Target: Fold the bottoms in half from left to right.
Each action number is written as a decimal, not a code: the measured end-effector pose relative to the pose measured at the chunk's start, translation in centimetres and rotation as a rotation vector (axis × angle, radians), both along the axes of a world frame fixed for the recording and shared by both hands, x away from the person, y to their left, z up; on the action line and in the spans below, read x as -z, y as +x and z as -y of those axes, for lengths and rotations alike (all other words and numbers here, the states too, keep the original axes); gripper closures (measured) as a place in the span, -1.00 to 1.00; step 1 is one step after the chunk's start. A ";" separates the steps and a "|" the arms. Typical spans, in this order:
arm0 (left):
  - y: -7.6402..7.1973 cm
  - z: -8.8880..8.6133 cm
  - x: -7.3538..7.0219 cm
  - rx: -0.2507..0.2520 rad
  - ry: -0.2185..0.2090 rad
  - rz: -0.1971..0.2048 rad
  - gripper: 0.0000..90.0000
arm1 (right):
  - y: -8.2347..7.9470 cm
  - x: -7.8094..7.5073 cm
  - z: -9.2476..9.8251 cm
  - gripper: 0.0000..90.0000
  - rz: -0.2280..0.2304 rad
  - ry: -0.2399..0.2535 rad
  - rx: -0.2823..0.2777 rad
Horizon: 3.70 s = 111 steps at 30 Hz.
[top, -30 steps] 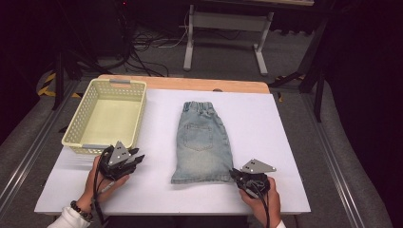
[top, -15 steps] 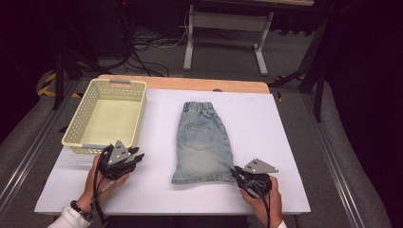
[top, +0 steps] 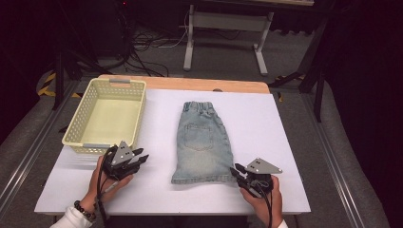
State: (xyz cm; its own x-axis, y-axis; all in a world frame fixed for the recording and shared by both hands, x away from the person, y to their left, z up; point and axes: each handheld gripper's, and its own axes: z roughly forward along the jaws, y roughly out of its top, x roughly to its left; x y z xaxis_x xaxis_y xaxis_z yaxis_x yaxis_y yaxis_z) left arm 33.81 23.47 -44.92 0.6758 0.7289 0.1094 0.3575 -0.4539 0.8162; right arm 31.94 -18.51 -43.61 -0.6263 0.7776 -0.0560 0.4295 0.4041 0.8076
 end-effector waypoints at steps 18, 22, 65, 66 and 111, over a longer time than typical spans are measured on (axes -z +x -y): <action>-2.0 7.5 0.5 0.226 0.022 -0.060 -0.29 | 1.6 1.7 0.3 -0.01 -0.170 0.039 0.037; -2.2 6.6 0.0 0.230 0.005 -0.059 -0.34 | 1.7 1.8 0.6 0.08 -0.200 0.061 0.023; -2.9 7.5 0.3 0.365 0.127 -0.127 0.80 | -0.2 -0.3 -0.6 0.65 -0.078 0.038 -0.119; -3.0 7.4 0.2 0.367 0.126 -0.130 0.80 | -0.2 -0.3 -0.6 0.65 -0.078 0.038 -0.119; -5.1 1.8 -1.5 0.249 -0.008 -0.006 0.28 | 1.1 -0.5 -1.0 0.06 0.109 0.081 -0.078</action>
